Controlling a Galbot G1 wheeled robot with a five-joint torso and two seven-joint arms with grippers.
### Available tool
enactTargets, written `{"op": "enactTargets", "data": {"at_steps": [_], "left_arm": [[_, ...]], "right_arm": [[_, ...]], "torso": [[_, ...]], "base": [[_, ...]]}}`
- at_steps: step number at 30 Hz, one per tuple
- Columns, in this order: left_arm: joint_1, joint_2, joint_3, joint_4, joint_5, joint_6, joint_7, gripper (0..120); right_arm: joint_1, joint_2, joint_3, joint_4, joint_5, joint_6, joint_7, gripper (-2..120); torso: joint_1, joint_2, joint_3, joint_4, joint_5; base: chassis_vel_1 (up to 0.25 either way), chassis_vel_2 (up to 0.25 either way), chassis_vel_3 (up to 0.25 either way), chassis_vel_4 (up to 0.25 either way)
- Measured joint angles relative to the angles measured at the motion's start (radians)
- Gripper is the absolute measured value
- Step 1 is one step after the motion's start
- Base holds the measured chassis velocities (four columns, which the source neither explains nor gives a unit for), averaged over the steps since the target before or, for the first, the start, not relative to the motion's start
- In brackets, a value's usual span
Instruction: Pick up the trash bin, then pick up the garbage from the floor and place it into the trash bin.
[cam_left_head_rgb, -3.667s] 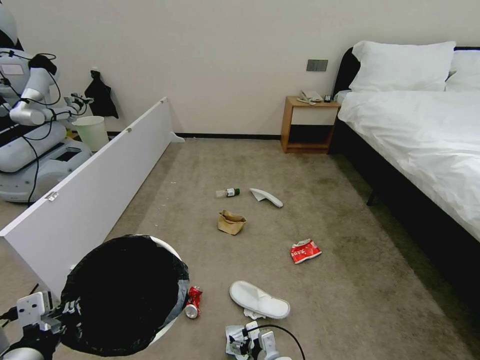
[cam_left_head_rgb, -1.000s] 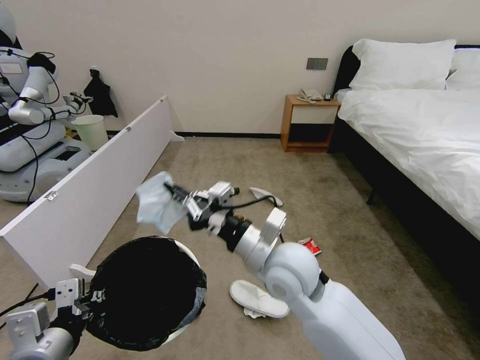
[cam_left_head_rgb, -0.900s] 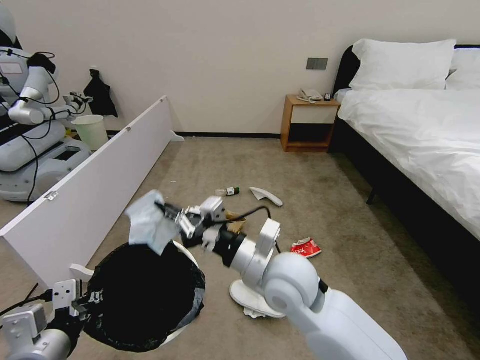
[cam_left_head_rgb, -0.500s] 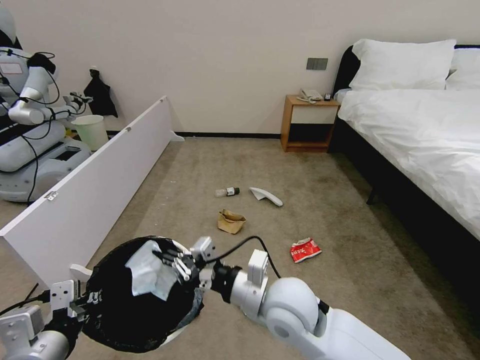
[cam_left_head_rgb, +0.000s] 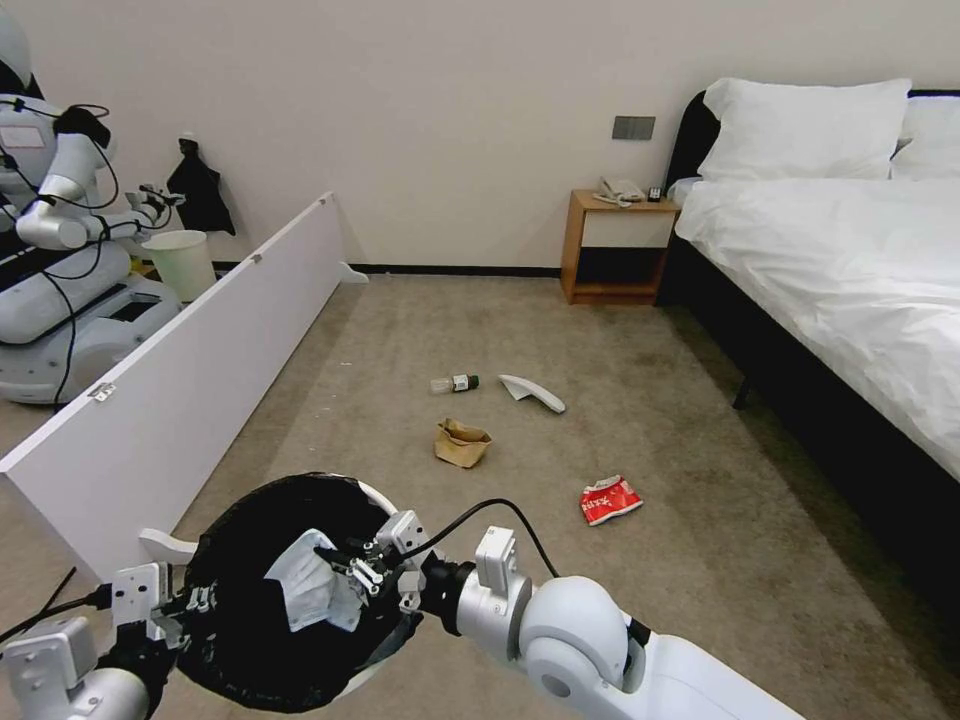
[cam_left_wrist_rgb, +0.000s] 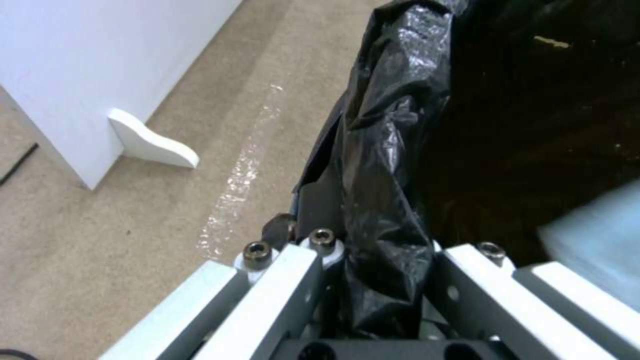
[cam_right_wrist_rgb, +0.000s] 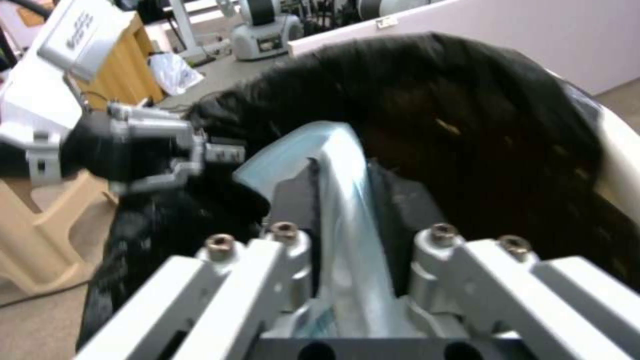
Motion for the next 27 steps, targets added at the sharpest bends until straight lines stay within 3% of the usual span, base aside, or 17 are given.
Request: {"op": "enactTargets", "data": {"at_steps": [2, 6, 7, 18, 25, 27], "left_arm": [[0.002, -0.005, 0.016, -0.002, 0.002, 0.0, -0.002, 3], [0.003, -0.008, 0.024, -0.003, 0.005, 0.0, -0.003, 3], [0.004, -0.008, 0.027, -0.004, 0.006, 0.0, -0.003, 3], [0.01, -0.004, 0.019, -0.008, 0.003, 0.0, -0.003, 3], [0.011, -0.005, 0.012, -0.006, 0.0, 0.0, -0.003, 3], [0.012, -0.008, -0.008, -0.005, -0.01, 0.0, -0.004, 3]], "right_arm": [[0.011, 0.023, -0.008, -0.009, 0.001, -0.004, 0.002, 39], [0.019, 0.034, -0.013, -0.011, 0.001, -0.007, 0.002, 47], [0.025, 0.043, -0.019, -0.011, 0.001, -0.009, 0.002, 55], [0.031, 0.051, -0.022, 0.001, -0.002, -0.009, -0.001, 96], [0.023, 0.035, -0.005, 0.03, -0.003, 0.01, -0.009, 100], [0.011, 0.053, 0.08, 0.06, 0.004, 0.037, -0.013, 100]], "torso": [[0.0, 0.0, 0.0, 0.0, -0.0001], [0.0, 0.0, 0.0, 0.0001, -0.0001], [0.0, 0.0, 0.0, 0.0, -0.0001], [0.0, 0.0, 0.0, 0.0, 0.0], [0.0, 0.0, 0.0, -0.0001, -0.0001], [0.0, 0.0, 0.0, -0.0002, 0.0]], "base": [[0.0, 0.0, 0.0, 0.0], [0.0, 0.0, 0.0, 0.0], [0.0, 0.0, 0.0, 0.0], [0.0, 0.0, 0.0, 0.0], [0.0, 0.0, 0.0, 0.0], [0.0, 0.0, 0.0, 0.0]]}}
